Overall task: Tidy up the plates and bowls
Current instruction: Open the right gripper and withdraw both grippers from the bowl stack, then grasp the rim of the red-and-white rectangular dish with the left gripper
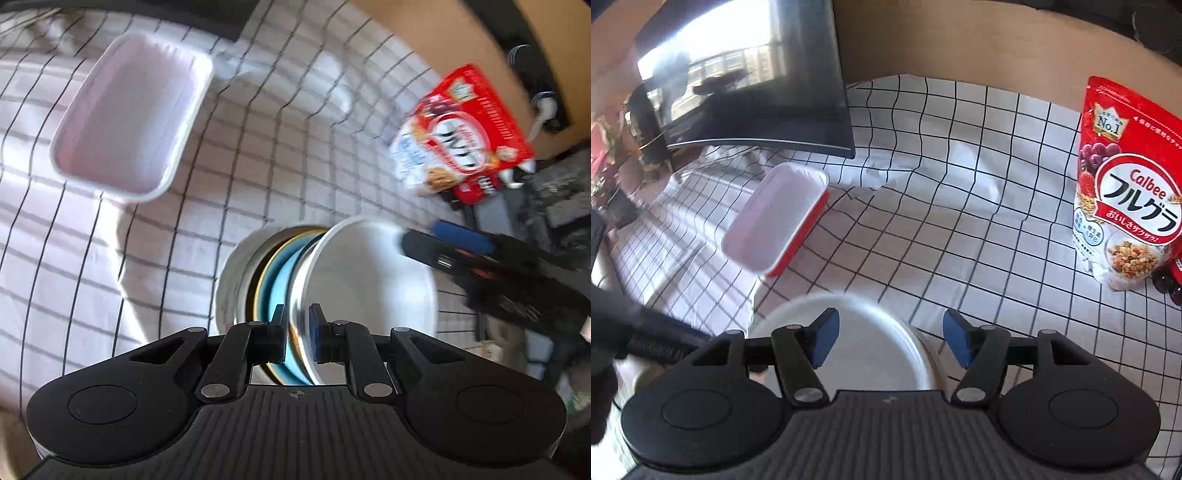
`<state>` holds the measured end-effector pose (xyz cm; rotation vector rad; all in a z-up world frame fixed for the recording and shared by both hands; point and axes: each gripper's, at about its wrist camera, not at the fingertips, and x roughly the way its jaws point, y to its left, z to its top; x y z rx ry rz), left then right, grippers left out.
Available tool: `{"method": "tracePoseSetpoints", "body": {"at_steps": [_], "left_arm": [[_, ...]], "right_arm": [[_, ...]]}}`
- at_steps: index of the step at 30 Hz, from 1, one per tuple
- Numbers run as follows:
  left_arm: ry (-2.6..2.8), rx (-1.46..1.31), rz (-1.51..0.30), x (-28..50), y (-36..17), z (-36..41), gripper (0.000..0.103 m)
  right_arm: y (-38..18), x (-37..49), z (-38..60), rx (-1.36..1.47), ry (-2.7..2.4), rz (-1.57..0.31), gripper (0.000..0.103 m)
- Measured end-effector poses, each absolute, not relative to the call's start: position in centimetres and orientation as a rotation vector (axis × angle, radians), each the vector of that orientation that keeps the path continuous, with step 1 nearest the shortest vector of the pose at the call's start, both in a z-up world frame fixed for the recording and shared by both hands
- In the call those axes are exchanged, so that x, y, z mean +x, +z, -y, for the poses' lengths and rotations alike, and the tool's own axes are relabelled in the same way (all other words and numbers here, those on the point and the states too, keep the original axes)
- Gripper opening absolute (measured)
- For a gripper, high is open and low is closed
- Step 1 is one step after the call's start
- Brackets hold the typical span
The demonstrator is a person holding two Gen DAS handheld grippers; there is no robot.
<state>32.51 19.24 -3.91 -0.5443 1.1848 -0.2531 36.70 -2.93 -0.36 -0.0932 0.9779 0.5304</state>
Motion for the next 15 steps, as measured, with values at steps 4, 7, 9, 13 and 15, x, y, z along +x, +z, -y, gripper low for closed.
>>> {"method": "tracePoseSetpoints", "body": {"at_steps": [4,7,9,13,15], "left_arm": [[-0.298,-0.556,-1.062,31.5,-1.3,-23.1,0.014],[-0.280,-0.588,-0.916,31.3,0.8,-27.9,0.014],[-0.257,-0.636,-0.871,32.1,1.5,-30.8,0.012],[-0.122,-0.487,-0.802,34.6,2.5,-32.8,0.012],[-0.058,-0.407,-0.813,36.4,1.5,-33.1,0.016]], "right_arm": [[0.9,37.3,1.1,-0.017,0.527,-1.006,0.063],[2.9,37.5,0.1,0.054,0.539,-0.989,0.063],[4.1,38.0,-1.0,0.086,0.538,-0.990,0.063],[4.2,40.6,-4.2,0.165,0.584,-1.075,0.061],[3.0,42.3,-6.2,0.144,0.584,-1.112,0.055]]}}
